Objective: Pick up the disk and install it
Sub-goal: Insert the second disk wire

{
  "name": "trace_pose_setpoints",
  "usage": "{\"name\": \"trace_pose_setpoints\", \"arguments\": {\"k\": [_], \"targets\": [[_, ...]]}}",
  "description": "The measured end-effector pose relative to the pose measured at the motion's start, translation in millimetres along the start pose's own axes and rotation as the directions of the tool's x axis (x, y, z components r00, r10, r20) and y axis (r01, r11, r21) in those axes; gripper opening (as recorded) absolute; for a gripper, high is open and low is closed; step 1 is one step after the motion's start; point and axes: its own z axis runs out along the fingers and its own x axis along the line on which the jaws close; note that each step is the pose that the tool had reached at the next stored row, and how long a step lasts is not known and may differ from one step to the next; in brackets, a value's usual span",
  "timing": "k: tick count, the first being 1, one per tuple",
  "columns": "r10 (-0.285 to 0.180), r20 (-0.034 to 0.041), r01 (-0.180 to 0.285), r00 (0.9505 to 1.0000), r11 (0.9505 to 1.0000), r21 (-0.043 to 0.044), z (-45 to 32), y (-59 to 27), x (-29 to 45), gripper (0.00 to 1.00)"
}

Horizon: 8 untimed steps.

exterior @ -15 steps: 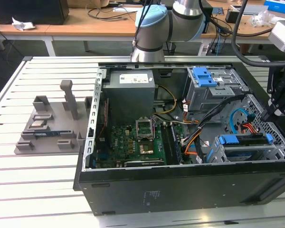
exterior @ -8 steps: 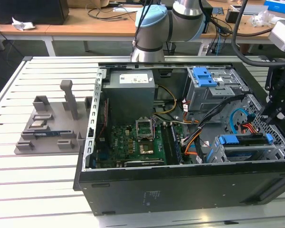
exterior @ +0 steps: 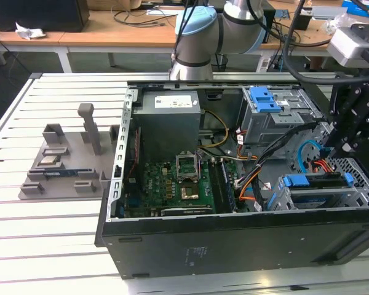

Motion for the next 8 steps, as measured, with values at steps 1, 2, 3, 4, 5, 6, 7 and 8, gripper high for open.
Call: {"name": "trace_pose_setpoints", "arguments": {"k": [1,2,3,4,5,6,7,8], "targets": [[-0.003,0.0,0.003,1.0,1.0,-0.0001,1.9,1.3,-0.1,0.3],[-0.007,-0.0004,0.007,1.0,1.0,-0.0002,4.3,1.7,-0.2,0.3],[-0.008,-0.0004,0.008,1.0,1.0,-0.0002,5.8,1.6,-0.1,0.3],[-0.009,-0.0003,0.009,1.0,1.0,-0.0002,7.3,1.6,-0.1,0.3],[-0.009,-0.0004,0.009,1.0,1.0,-0.0003,8.0,1.7,0.0,0.3],[-0.009,-0.0004,0.009,1.0,1.0,-0.0002,8.0,1.7,0.0,0.3],[-0.009,-0.0004,0.009,1.0,1.0,-0.0002,8.0,1.7,0.0,0.3],[-0.009,-0.0004,0.009,1.0,1.0,-0.0003,8.1,1.7,0.0,0.29]]}}
